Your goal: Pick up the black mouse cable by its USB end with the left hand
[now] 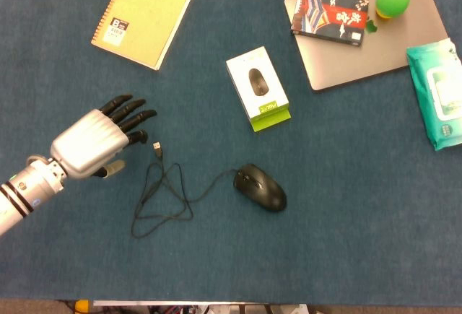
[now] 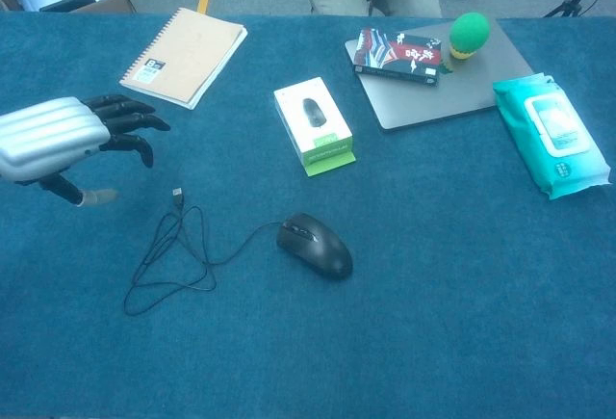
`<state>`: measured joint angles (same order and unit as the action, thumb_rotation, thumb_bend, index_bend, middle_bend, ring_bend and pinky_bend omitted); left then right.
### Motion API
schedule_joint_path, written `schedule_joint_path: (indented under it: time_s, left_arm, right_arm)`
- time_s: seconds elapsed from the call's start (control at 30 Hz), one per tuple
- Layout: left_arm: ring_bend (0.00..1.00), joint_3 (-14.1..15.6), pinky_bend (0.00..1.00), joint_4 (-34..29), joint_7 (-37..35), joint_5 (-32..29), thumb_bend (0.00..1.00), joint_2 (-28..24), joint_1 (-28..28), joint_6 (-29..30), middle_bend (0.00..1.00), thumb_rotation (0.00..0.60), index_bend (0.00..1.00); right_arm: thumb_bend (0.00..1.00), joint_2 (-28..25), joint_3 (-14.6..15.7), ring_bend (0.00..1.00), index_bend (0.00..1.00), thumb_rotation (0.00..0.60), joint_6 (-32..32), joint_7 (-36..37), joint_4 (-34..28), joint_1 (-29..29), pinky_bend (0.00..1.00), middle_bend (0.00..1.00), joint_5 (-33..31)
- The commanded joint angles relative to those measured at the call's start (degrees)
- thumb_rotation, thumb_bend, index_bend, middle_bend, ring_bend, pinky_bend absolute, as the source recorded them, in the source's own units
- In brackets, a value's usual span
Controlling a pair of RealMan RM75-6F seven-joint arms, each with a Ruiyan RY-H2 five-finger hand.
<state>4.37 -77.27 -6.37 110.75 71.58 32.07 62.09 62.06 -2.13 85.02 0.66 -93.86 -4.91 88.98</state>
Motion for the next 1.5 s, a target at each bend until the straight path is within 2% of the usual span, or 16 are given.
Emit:
schedule_joint_path:
  time_s: [0.03, 0.27, 0.73, 1.17, 1.5]
  left_arm:
    - [0.03, 2.27, 0.07, 5.34, -2.73, 4.14, 0.28, 2.46, 2.93, 2.23, 0.12, 0.6, 0.36]
    - [0.03, 4.83, 0.07, 10.69, -4.03, 7.89, 0.28, 4.39, 6.97, 2.91, 0.12, 0.6, 0.38]
    - [0.03, 7.31, 0.07, 20.13, -8.53, 10.74, 0.28, 10.22, 12.42, 7.22, 0.13, 0.6, 0.39]
    - [0.03, 11.37, 0.07, 32.9, -13.74, 11.31, 0.28, 16.37, 13.08, 12.14, 0.13, 0.6, 0.4]
    - [0.03, 13.15, 0.07, 40.96, -17.85, 10.45, 0.28, 20.67, 12.98, 15.47, 0.13, 0.6, 0.4]
  right_arm:
    - [0.38, -0.01, 0.02, 0.37, 0.55, 0.6, -0.12, -0.41, -0.32, 0.01, 0.5, 0.47, -0.08]
    - [0.38, 0.05, -0.09, 0.37, 0.55, 0.6, -0.5, -2.17, -1.35, -0.06, 0.5, 0.47, -0.54]
    - [0.38, 0.34, -0.76, 0.37, 0.55, 0.6, -2.14, -6.06, -3.48, -0.74, 0.5, 0.47, -2.55]
    - [0.38, 0.41, -1.34, 0.37, 0.55, 0.6, -3.16, -10.12, -5.77, -1.27, 0.5, 0.47, -4.42]
    - [0.38, 0.56, -1.6, 0.37, 0.55, 0.6, -3.42, -12.82, -7.58, -1.59, 0.5, 0.47, -5.17]
